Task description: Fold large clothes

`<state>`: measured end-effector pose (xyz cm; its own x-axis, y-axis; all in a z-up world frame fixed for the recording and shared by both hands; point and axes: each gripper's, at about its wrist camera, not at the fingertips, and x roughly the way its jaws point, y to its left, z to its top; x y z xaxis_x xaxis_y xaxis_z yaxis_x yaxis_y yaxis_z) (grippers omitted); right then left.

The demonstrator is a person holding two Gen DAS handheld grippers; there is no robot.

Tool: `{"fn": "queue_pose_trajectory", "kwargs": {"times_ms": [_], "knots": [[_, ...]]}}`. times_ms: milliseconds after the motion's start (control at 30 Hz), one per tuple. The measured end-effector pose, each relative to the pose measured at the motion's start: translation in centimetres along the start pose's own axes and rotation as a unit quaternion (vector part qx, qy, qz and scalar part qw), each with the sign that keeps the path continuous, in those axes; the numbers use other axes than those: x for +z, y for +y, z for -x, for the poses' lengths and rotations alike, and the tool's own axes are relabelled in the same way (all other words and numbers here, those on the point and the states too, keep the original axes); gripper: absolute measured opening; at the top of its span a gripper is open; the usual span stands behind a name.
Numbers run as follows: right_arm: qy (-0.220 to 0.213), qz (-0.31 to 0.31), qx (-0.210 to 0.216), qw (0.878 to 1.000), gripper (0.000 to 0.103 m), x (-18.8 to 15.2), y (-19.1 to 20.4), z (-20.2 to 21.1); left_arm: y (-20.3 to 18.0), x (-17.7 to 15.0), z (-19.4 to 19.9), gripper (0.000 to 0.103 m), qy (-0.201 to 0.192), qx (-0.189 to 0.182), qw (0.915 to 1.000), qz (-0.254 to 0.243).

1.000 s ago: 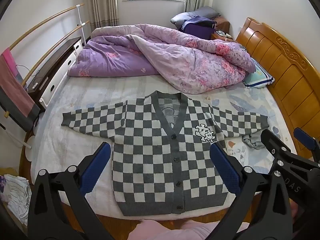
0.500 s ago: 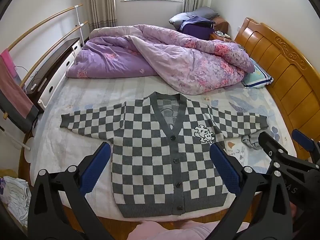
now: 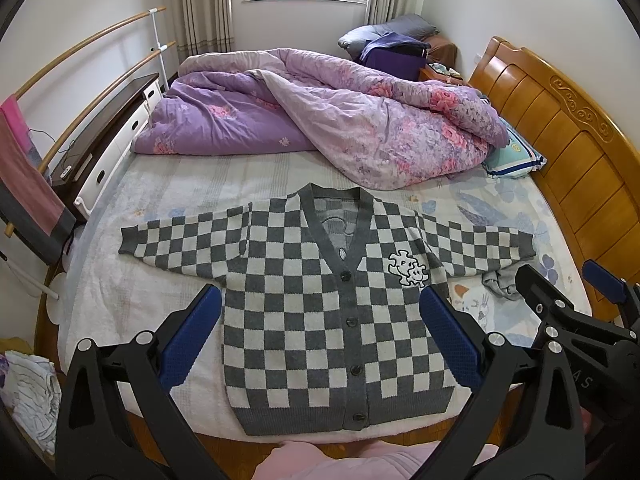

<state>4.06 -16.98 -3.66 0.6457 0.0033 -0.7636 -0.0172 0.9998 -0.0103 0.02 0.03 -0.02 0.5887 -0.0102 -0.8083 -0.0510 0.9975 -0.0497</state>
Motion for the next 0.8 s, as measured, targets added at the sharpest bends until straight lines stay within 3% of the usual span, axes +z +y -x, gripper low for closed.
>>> {"fn": "queue_pose_trajectory", "kwargs": {"times_ms": [800], "knots": [[0.004, -0.001, 0.0, 1.0, 0.096, -0.3, 0.2, 0.1, 0.0, 0.0, 0.0, 0.099, 0.001, -0.001, 1.0, 0.001]]}}
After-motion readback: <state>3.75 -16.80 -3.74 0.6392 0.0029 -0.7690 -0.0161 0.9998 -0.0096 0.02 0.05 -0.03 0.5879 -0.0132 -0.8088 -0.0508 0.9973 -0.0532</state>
